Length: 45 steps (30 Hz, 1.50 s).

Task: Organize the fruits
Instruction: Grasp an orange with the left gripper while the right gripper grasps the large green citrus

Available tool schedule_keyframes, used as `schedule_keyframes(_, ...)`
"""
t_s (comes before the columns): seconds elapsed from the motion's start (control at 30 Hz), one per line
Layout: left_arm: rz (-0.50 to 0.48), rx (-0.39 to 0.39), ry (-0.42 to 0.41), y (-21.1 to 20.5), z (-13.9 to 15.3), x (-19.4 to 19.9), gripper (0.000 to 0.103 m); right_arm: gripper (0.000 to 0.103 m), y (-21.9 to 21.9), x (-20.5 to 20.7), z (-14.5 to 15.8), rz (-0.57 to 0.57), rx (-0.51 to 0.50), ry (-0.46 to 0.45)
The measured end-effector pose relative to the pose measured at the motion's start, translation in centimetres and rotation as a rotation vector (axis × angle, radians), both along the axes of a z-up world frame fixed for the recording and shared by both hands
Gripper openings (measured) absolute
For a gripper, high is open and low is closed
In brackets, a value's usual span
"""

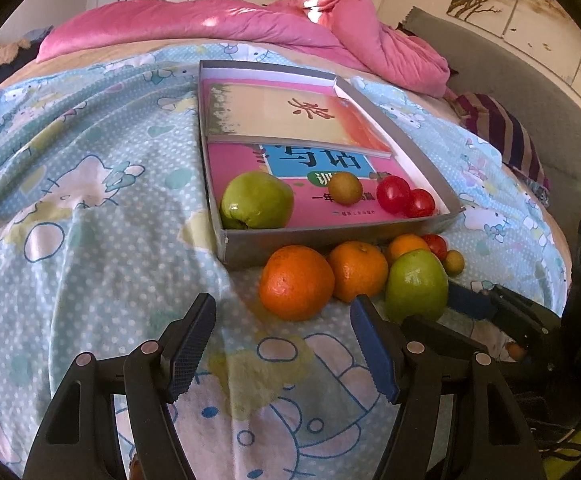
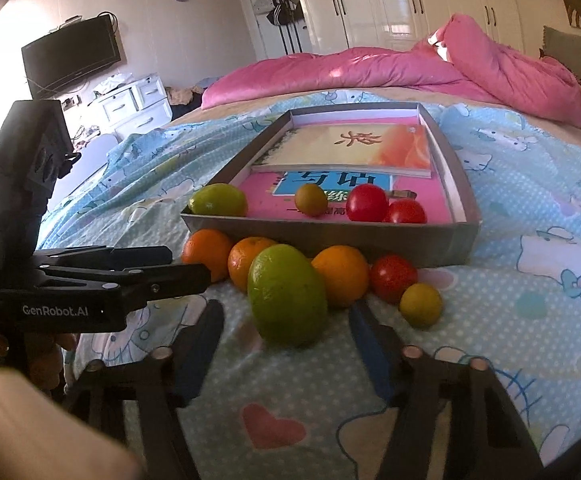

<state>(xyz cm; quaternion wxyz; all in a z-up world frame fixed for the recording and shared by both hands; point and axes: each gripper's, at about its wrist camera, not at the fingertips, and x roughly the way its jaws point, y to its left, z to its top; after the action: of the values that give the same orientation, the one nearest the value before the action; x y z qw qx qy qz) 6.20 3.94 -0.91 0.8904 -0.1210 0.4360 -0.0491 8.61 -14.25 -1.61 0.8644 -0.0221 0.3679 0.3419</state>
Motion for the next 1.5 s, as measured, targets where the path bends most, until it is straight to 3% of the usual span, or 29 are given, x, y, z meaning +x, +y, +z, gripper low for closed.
schedule_keyframes(0.23,-0.009,0.008,0.000,0.0,-0.1,0.7,0.056,0.042,0.7,-0.1,-0.1,0.028,-0.024,-0.030)
schedule_keyframes(0.57,-0.052,0.019,-0.010,-0.8,-0.2,1.4,0.042,0.042,2.2,-0.4,-0.3,0.099,-0.043,-0.046)
schedule_keyframes(0.8,-0.080,0.005,-0.004,-0.8,-0.4,2.1,0.042,0.041,2.6,-0.3,-0.5,0.106,-0.060,-0.047)
schedule_keyframes(1.17,-0.104,-0.031,0.003,-0.4,-0.7,2.5,0.039,0.041,1.3,-0.3,0.5,0.081,0.003,-0.042)
schedule_keyframes(1.5,-0.116,-0.026,-0.050,-0.3,0.8,0.8,0.038,0.041,-0.1,0.0,1.3,0.036,0.038,-0.065)
